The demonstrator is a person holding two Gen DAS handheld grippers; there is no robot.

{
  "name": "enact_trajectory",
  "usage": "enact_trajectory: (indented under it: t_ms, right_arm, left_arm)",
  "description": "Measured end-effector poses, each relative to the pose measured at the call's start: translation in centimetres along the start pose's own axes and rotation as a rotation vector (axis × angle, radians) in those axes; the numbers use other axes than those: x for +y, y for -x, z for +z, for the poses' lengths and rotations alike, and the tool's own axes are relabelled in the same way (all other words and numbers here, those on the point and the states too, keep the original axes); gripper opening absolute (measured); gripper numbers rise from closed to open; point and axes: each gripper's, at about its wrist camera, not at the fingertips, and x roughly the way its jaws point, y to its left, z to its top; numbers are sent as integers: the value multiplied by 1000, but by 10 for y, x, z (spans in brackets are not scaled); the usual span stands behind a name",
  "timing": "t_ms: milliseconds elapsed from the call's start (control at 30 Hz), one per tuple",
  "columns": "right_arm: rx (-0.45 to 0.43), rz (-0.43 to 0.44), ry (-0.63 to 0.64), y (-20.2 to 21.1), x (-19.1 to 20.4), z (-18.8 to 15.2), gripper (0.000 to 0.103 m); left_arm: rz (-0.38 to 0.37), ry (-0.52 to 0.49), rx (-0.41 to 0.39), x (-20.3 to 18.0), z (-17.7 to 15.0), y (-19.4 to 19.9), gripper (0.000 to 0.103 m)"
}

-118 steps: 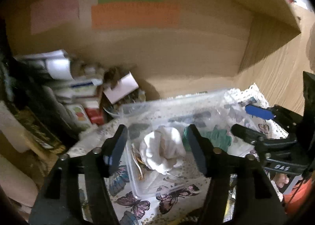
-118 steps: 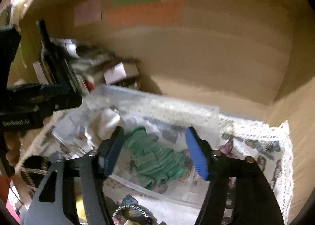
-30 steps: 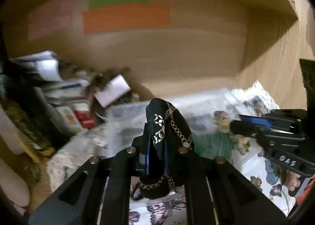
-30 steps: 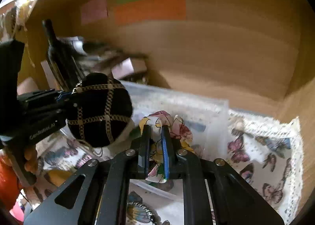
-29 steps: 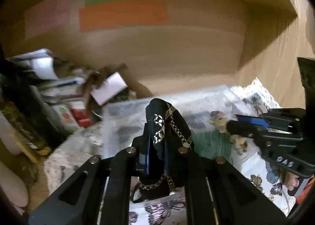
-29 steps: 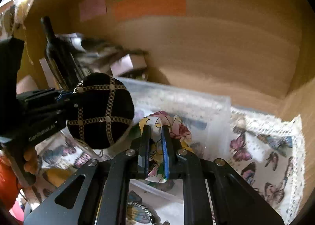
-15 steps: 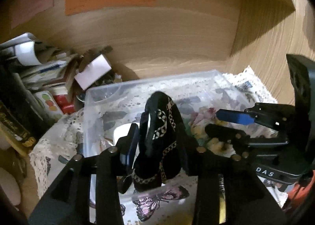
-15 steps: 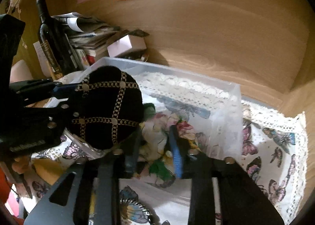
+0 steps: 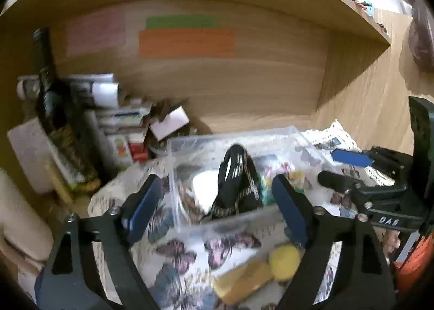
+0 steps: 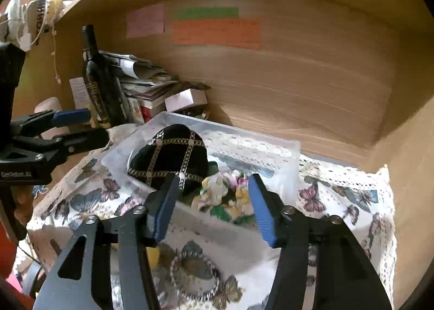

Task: Organize soft objects
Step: 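Lower the pouch and scrunchie into the clear box and release both, then grasp the yellow sponge with the left tool while the right tool grasps the beaded bracelet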

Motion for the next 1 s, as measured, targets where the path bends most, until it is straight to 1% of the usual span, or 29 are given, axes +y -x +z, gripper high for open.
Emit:
enact_trajectory:
  t_ms: [67,233,367,467,667,733,867,900,933,967,1000]
  right_arm:
    - [-1,1,-8,6,2,-6,55]
    - [20,7,-39,10,2,-25,56]
    - [67,21,-69,6,4,-45,56]
    - [112,25,-89,1,5,-60,56]
    - [216,25,-87,-18,6,-81,56]
    - [244,14,-87,-24,4,-84,55]
    - [267,1,-91,-25,-4,-86,54]
    - [269,-4,-90,-25,-5,-87,52]
    - [277,-5,-89,-27,-7,-88,41]
    - [292,1,-90,-29,-7,-90,25]
    - [297,-2,-86,-31,-8,-92,21]
  left_arm:
    - [5,3,22,1,-10,2,85]
    - [13,-1,96,-1,-40,0,86]
    - [9,-19,144,-9,-61,-2,86]
    - [-21,-10,191,-14,-74,-9,86]
    - [-60,-7,257,-22,-86,-27,86]
    - [-58,-9,270,-24,-90,-31,86]
    - [-70,15,289,-24,-94,-37,85]
    - [-78,22,291,-24,-94,-39,78]
    - [-85,27,297,-23,-96,-40,70]
    - [-89,27,304,-23,-97,-41,67]
    - [-88,29,307,-23,-97,-42,63]
